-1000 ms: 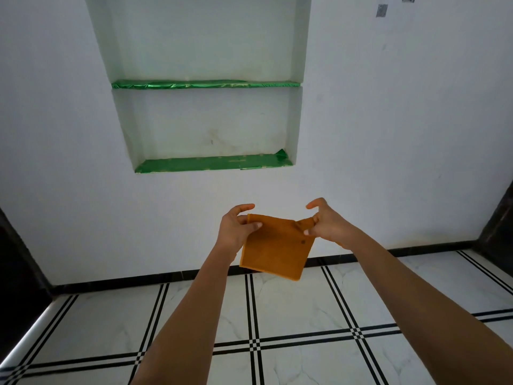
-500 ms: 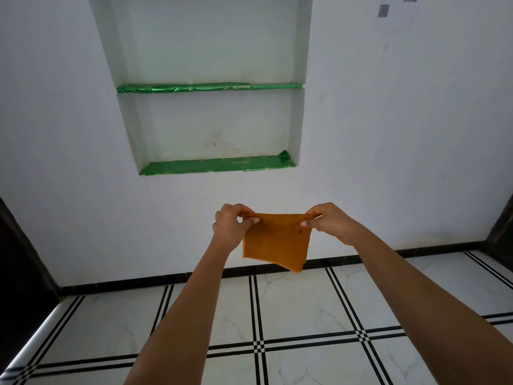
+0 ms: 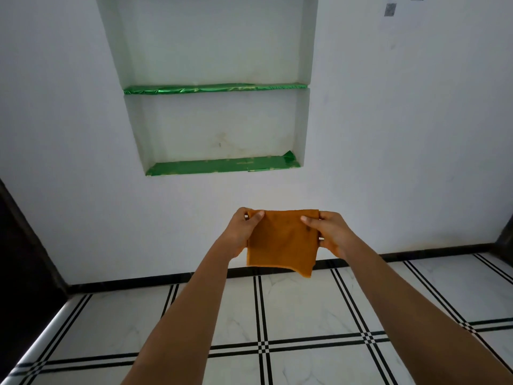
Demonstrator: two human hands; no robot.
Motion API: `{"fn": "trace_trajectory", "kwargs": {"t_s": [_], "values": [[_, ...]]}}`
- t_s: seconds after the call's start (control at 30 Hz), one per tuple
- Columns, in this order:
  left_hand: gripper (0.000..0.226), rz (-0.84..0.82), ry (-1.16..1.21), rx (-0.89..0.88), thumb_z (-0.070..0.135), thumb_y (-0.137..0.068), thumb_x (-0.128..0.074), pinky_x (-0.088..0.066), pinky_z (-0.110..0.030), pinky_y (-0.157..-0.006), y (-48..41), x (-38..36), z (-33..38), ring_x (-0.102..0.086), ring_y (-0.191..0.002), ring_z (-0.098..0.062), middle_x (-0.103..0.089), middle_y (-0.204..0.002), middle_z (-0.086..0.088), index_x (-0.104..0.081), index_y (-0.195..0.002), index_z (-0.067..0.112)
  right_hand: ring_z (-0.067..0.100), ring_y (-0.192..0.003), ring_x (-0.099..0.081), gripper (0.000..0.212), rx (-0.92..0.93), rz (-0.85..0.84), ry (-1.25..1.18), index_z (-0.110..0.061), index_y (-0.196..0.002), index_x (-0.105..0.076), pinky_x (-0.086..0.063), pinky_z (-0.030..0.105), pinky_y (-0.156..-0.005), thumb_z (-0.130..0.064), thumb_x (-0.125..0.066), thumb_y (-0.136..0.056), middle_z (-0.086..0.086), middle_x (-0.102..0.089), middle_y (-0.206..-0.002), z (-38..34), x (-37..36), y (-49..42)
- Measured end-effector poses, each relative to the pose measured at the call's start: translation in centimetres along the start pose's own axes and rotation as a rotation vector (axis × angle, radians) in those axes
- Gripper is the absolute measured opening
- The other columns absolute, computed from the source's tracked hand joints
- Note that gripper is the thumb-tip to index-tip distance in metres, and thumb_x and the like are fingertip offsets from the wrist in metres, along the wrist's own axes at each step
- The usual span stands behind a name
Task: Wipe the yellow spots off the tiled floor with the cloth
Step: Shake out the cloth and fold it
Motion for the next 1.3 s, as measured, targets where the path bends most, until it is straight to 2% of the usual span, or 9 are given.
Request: {"fn": "trace_trajectory", "kwargs": {"t_s": [0.2, 0.3, 0.4, 0.47, 0.53, 0.7, 0.87, 1.0, 1.3], "values": [[0.063, -0.229, 0.223, 0.01, 0.016, -0.078, -0.072, -0.049, -0.041, -0.087, 0.2, -0.1, -1.0, -0.051, -0.112, -0.028, -0.048, -0.124, -0.003, -0.038, -0.13, 0.022, 0.032, -0.114, -0.051, 0.053, 0.019, -0.049, 0.027, -0.023, -0.132, -0.043, -0.045, 0.055, -0.092, -0.036, -0.062, -0.085, 0.004, -0.051, -0.124, -1.8, 0.3, 0.1], [0.059, -0.113, 0.421, 0.077, 0.012, -0.08, -0.07, -0.052, -0.039, -0.071, 0.0, 0.4, -1.7, -0.056, -0.1, -0.028, -0.052, -0.119, -0.008, -0.038, -0.128, 0.021, 0.034, -0.111, -0.053, 0.057, -0.13, -0.109, -0.044, -0.019, -0.132, -0.041, -0.048, 0.053, -0.085, -0.041, -0.062, -0.084, 0.009, -0.051, -0.123, 0.4, -0.2, -0.1], [0.058, 0.021, 0.456, 0.2, 0.014, -0.08, -0.071, -0.051, -0.044, -0.071, 0.2, -0.2, -5.0, -0.056, -0.097, -0.029, -0.055, -0.113, -0.013, -0.04, -0.129, 0.02, 0.034, -0.112, -0.056, 0.052, -0.307, -0.261, -0.048, 0.001, -0.127, -0.049, -0.046, 0.052, -0.095, -0.018, -0.067, -0.083, 0.016, -0.059, -0.122, 5.3, -2.5, 0.7], [0.057, 0.028, 0.547, 0.272, 0.015, -0.081, -0.07, -0.05, -0.049, -0.08, 0.2, -0.6, -7.1, -0.055, -0.104, -0.032, -0.055, -0.119, -0.016, -0.042, -0.131, 0.016, 0.035, -0.113, -0.054, 0.057, -0.333, -0.288, 0.006, -0.003, -0.131, -0.049, -0.044, 0.052, -0.098, -0.005, -0.071, -0.078, 0.015, -0.058, -0.125, 7.0, -2.9, 0.9], [0.057, -0.009, 0.569, 0.299, 0.019, -0.082, -0.069, -0.049, -0.052, -0.085, 0.5, -0.5, -7.4, -0.055, -0.107, -0.034, -0.055, -0.124, -0.016, -0.043, -0.132, 0.015, 0.036, -0.114, -0.052, 0.066, -0.309, -0.248, 0.0, -0.012, -0.133, -0.046, -0.045, 0.055, -0.097, -0.006, -0.074, -0.074, 0.013, -0.054, -0.129, 6.8, -2.4, 0.6], [0.077, -0.221, 0.379, 0.269, 0.017, -0.078, -0.071, -0.048, -0.046, -0.088, 0.6, -0.2, -6.2, -0.051, -0.113, -0.031, -0.042, -0.137, -0.008, -0.028, -0.142, 0.02, 0.036, -0.113, -0.052, 0.065, -0.203, -0.152, -0.131, -0.03, -0.132, -0.045, -0.048, 0.057, -0.09, -0.009, -0.073, -0.077, 0.012, -0.05, -0.129, 4.0, -1.0, -0.7], [0.075, -0.468, 0.242, 0.234, 0.008, -0.074, -0.072, -0.045, -0.043, -0.097, 1.3, -1.3, -4.1, -0.05, -0.117, -0.03, -0.048, -0.134, -0.009, -0.034, -0.137, 0.024, 0.036, -0.11, -0.05, 0.052, -0.198, -0.069, -0.05, -0.027, -0.125, -0.052, -0.052, 0.054, -0.084, -0.013, -0.072, -0.079, 0.011, -0.047, -0.128, 2.4, -0.4, -0.6], [0.064, -0.382, -0.044, 0.173, 0.004, -0.075, -0.073, -0.043, -0.041, -0.1, 0.4, -0.5, -3.1, -0.045, -0.116, -0.027, -0.044, -0.126, -0.004, -0.042, -0.129, 0.02, 0.036, -0.115, -0.049, 0.057, -0.181, -0.166, -0.002, -0.022, -0.13, -0.048, -0.051, 0.049, -0.088, -0.005, -0.07, -0.08, 0.014, -0.045, -0.134, 1.8, -1.1, -0.4], [0.05, -0.347, -0.447, 0.08, 0.016, -0.079, -0.072, -0.046, -0.032, -0.089, 0.2, 0.2, -2.2, -0.049, -0.11, -0.022, -0.051, -0.125, -0.005, -0.05, -0.124, 0.011, 0.033, -0.114, -0.05, 0.045, -0.073, -0.112, 0.107, -0.02, -0.121, -0.052, -0.047, 0.045, -0.094, -0.002, -0.066, -0.082, 0.015, -0.047, -0.132, 0.1, -1.1, -0.8]]}}
Point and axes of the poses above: each hand's wrist, its own y-axis away from the middle knuckle, its own x-axis out of the back of the hand, z = x × y, the point moved 8 cm from there along -y, towards the middle knuckle
